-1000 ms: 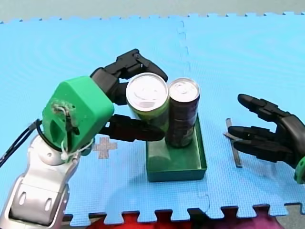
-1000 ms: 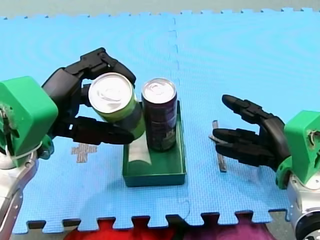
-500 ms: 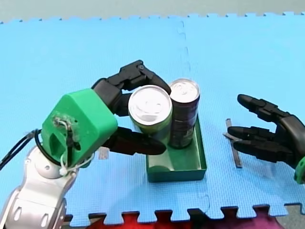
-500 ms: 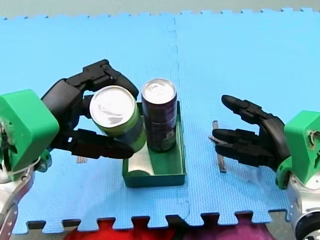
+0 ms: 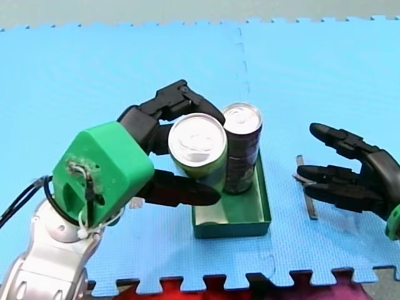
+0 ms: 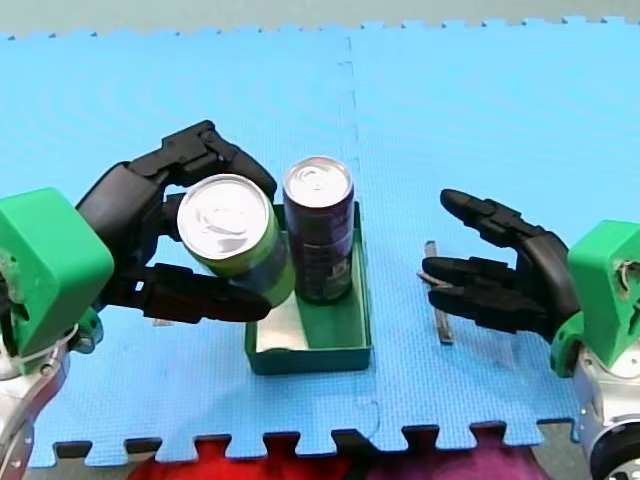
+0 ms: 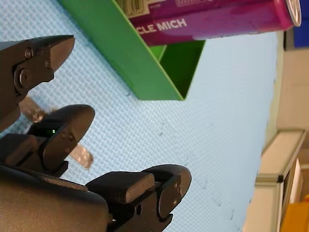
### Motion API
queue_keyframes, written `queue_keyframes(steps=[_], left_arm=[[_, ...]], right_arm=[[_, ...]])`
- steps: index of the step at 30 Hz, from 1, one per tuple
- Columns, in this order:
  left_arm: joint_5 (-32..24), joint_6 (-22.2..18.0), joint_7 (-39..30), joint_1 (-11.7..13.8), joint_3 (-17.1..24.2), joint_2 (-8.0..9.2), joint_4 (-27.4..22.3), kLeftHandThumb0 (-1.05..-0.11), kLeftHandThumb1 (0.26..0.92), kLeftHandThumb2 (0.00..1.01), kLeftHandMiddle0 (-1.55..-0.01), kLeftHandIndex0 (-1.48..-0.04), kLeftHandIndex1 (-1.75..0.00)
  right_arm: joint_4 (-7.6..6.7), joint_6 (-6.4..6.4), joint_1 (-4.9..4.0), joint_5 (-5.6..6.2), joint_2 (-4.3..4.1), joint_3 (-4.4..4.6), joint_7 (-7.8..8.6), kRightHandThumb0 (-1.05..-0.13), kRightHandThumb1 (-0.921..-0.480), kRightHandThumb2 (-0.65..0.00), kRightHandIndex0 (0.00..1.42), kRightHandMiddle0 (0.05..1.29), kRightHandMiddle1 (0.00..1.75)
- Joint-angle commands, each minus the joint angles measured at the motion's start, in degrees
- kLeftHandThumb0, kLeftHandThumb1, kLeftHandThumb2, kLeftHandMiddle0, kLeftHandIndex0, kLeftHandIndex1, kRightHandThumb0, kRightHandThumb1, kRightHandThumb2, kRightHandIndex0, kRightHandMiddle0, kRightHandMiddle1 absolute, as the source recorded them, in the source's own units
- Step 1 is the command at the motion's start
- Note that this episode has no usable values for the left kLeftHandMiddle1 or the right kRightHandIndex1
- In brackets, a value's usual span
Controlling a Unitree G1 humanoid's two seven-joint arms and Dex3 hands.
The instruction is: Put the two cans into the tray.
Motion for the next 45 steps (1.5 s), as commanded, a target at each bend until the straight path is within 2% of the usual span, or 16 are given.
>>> queue_keyframes(steps=[1, 5, 10, 28, 32, 39, 45], left_arm=[[0.0, -0.4, 0.7, -0.6, 0.3, -0.45, 1.3, -0.357, 0.832, 0.0, -0.92, -0.54, -1.75], [-0.8, -0.5, 1.1, -1.4, 0.8, -1.4, 3.9, -0.349, 0.83, 0.0, -0.92, -0.54, -1.75], [-1.4, -0.9, 0.4, -2.1, 1.0, -1.47, 5.8, -0.329, 0.827, 0.0, -0.92, -0.53, -1.75], [-2.1, -1.0, 0.0, -2.4, 1.1, -1.79, 7.1, -0.303, 0.822, 0.0, -0.92, -0.53, -1.75], [-1.8, -0.4, -0.1, -1.7, 0.5, -1.71, 5.7, -0.3, 0.822, 0.0, -0.92, -0.53, -1.75], [-0.3, 0.9, -0.3, 1.5, -1.4, -0.56, -0.8, -0.304, 0.825, 0.0, -0.91, -0.53, -1.75], [0.6, 0.8, -0.2, 1.9, -1.9, 0.04, -2.2, -0.31, 0.828, 0.0, -0.92, -0.53, -1.75]], right_arm=[[-0.26, -0.22, 0.09, 0.21, -0.08, 0.06, 0.01, -0.695, -0.723, -0.001, 0.84, 0.44, 0.0], [-0.41, -0.14, 0.19, 0.34, -0.04, 0.02, 0.14, -0.686, -0.721, 0.0, 0.84, 0.44, 0.0], [-0.59, -0.13, 0.31, 0.37, 0.01, 0.05, 0.15, -0.677, -0.719, 0.0, 0.84, 0.44, 0.0], [-0.89, -0.09, 0.54, 0.48, 0.06, 0.03, 0.13, -0.672, -0.72, 0.0, 0.84, 0.45, 0.0], [-0.91, -0.16, 0.59, 0.41, -0.01, 0.04, -0.19, -0.672, -0.72, 0.0, 0.85, 0.45, 0.0], [-1.01, -0.26, 0.73, 0.37, 0.03, 0.13, -0.51, -0.686, -0.723, -0.001, 0.85, 0.45, 0.0], [-1.04, -0.12, 0.71, 0.47, 0.08, 0.12, -0.44, -0.691, -0.724, -0.001, 0.85, 0.45, 0.0]])
